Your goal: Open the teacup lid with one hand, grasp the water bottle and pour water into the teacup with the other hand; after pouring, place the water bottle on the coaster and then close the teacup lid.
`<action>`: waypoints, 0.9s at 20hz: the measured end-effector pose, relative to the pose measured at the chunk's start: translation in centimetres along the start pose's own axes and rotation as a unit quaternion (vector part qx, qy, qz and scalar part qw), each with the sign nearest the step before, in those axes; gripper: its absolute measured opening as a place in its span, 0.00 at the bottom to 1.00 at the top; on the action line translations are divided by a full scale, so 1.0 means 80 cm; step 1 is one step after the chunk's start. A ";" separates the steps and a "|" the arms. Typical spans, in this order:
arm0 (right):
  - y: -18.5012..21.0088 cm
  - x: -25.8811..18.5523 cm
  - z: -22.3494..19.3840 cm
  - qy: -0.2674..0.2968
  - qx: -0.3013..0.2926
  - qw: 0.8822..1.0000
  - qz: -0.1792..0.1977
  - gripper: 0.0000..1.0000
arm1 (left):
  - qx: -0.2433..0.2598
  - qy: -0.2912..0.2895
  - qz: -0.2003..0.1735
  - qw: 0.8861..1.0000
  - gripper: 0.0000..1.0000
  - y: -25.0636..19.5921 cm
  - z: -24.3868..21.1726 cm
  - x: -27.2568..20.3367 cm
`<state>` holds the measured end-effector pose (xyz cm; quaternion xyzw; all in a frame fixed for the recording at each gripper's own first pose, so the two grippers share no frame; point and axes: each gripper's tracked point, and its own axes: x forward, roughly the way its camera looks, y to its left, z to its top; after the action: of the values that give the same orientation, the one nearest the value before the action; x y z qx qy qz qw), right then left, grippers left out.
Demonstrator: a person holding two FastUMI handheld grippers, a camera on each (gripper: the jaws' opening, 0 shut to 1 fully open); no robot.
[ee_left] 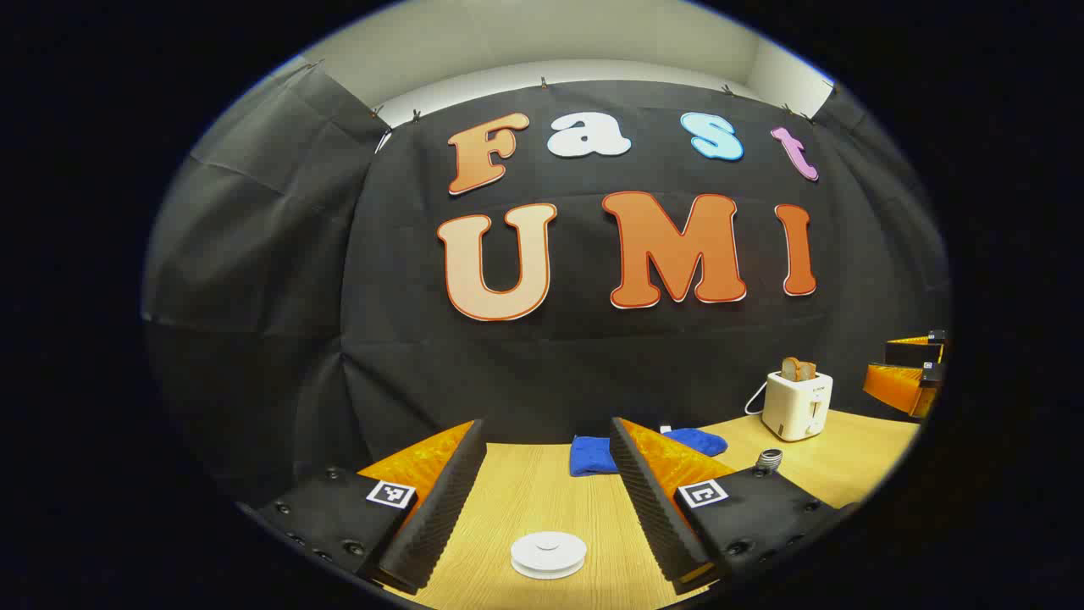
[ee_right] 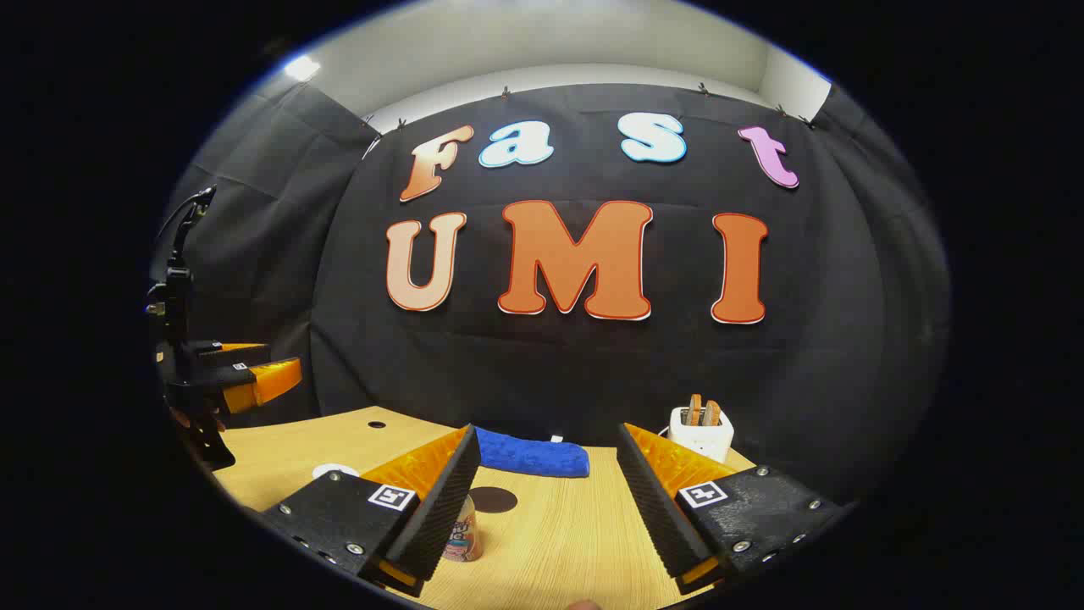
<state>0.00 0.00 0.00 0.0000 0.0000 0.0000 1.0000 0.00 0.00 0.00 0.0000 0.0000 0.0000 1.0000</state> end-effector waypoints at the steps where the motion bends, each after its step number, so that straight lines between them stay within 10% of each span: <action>1: 0.000 0.001 -0.001 0.002 0.000 1.000 0.000 0.97 | 0.000 0.000 -0.001 1.000 1.00 0.000 0.001 0.000; 18: 0.000 -0.001 0.018 -0.011 0.013 1.000 0.011 0.97 | 0.000 -0.003 -0.005 1.000 1.00 -0.004 0.007 -0.004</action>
<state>-0.09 0.02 1.42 0.0125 -0.0115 0.0109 0.9998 -0.35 -0.35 0.53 -0.0002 -0.0033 -0.0052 1.0000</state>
